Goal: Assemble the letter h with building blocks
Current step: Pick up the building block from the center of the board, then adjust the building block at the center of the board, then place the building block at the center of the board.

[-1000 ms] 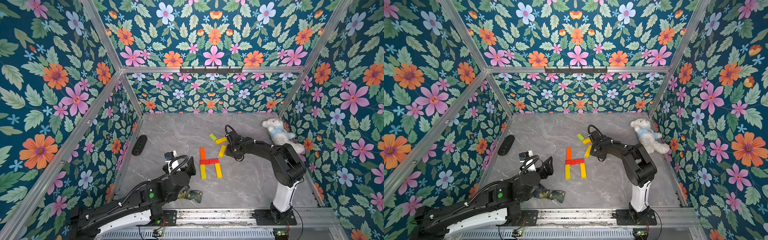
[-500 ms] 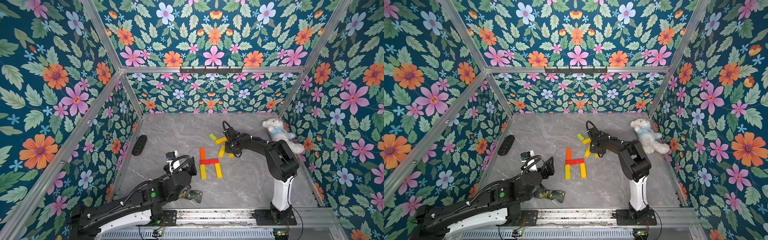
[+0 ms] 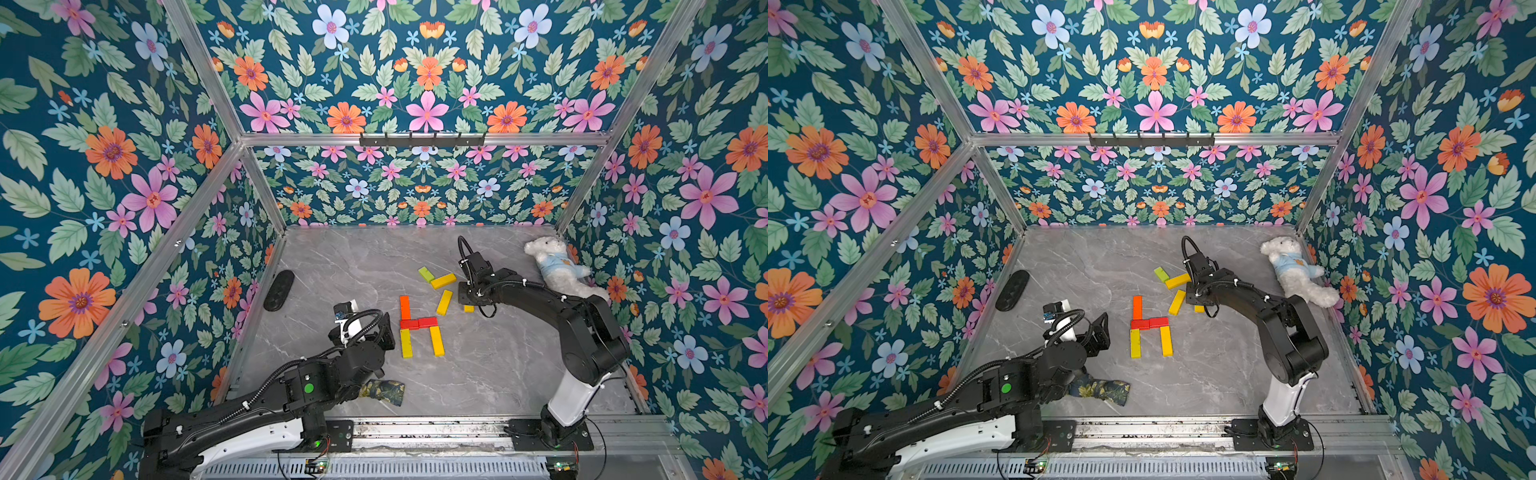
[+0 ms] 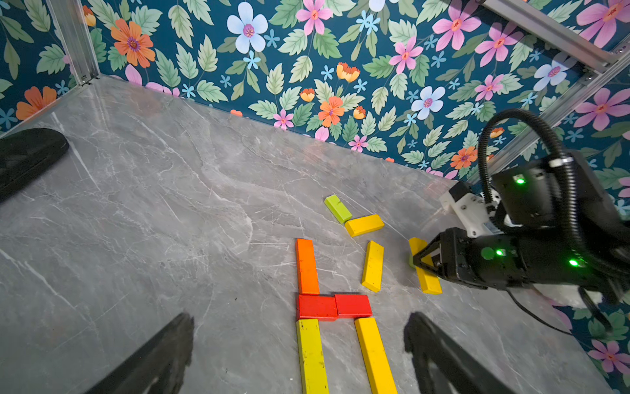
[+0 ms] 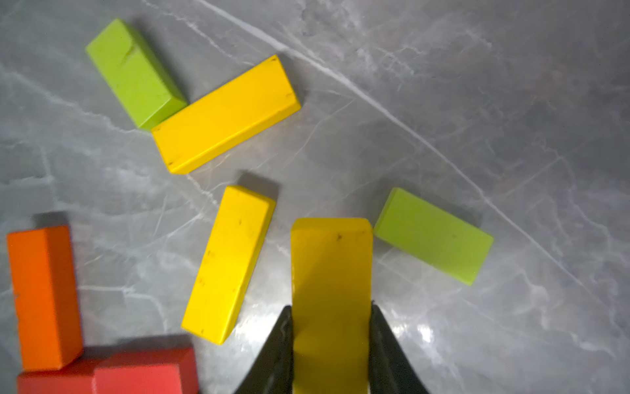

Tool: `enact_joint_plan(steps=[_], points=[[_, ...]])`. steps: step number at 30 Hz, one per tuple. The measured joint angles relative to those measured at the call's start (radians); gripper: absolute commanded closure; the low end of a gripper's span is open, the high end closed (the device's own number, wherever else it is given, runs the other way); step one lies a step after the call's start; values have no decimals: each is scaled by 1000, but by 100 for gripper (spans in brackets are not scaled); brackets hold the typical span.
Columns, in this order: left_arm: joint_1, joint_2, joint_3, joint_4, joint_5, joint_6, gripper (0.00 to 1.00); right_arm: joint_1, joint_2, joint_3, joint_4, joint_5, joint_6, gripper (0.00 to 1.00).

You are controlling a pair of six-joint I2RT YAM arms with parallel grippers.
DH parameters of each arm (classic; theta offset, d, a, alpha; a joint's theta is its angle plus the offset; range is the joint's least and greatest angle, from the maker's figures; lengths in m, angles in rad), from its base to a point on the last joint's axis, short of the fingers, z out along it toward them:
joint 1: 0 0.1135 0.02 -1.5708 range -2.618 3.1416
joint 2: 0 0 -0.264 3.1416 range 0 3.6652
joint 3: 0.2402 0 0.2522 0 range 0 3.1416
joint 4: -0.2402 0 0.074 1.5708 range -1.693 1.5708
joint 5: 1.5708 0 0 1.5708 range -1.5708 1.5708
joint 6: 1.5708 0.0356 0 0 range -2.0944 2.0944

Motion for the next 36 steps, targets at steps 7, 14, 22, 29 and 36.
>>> enact_joint_plan(steps=[7,14,22,29,36], points=[[0,11,3,5,0,16,1,44,-107,-105,-31,-40,2,82],[0,22,5,9,3,23,1,60,-74,-131,-29,-58,-3,82],[0,20,5,10,6,22,1,49,43,-87,-11,-47,-4,81],[0,20,5,10,11,22,1,21,140,6,-9,-41,-4,82],[0,26,5,10,10,22,1,32,228,124,-17,-39,18,83]])
